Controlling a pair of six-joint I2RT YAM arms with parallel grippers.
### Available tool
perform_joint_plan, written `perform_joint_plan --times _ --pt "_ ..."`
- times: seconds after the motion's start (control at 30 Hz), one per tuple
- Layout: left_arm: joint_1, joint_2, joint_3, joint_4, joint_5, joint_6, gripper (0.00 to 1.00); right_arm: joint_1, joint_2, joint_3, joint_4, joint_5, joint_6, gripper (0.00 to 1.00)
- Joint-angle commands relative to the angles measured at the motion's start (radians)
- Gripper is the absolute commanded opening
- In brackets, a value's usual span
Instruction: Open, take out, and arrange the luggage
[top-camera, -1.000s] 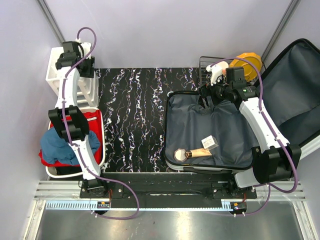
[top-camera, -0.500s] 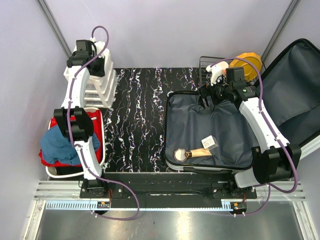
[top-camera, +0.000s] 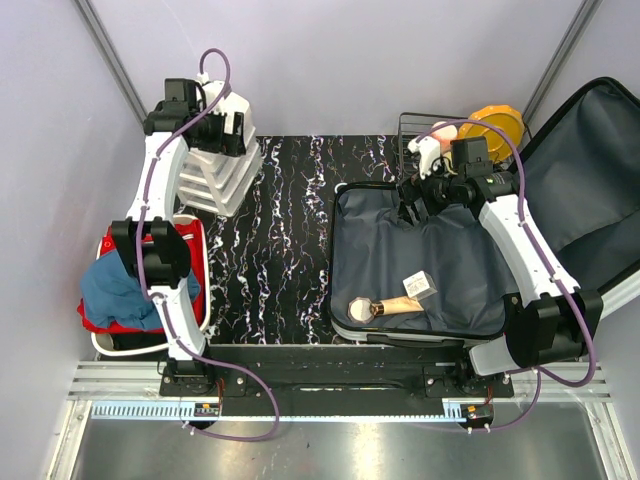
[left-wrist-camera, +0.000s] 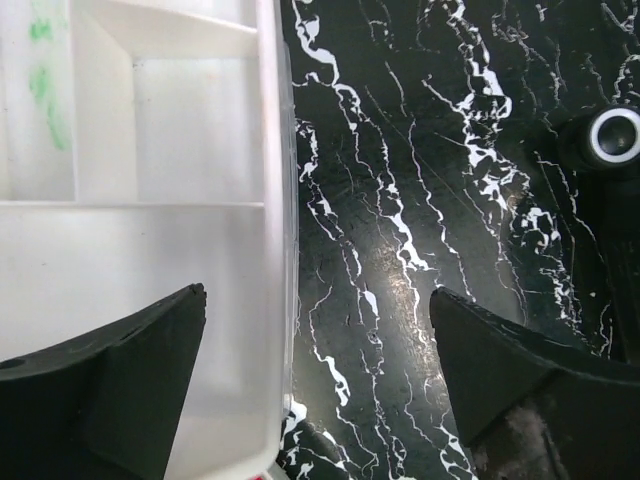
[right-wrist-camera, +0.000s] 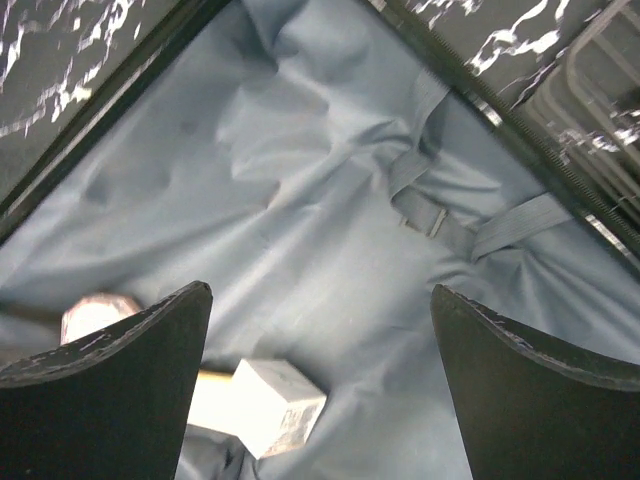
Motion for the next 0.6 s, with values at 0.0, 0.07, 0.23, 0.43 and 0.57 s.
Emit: perform_joint_plan --times 0.0,0.07,0.23,0.43,0.57 --pt "0.000 -0.149 0.064 0.037 0.078 0.005 0.99 -0.003 -0.036 0.033 -0.213 -0.090 -0.191 1.00" --pt "0.000 -0.198 0.064 0.046 0.084 0.027 0.99 -0.002 -0.050 0.026 -0.337 -0.104 -0.268 1.00" --pt "0.000 -0.312 -0.033 0.052 0.201 0.090 0.99 -0.003 -0.133 -0.084 -0.549 -0.144 -0.563 1.00" --pt "-0.038 -0.413 -0.192 0.052 0.354 0.131 0.99 0.000 -0.161 -0.214 -0.491 -0.124 -0.794 1.00" --pt "-0.057 -0.462 -0.254 0.087 0.372 0.110 0.99 0.000 -0.130 -0.286 -0.474 -0.087 -0.929 1.00"
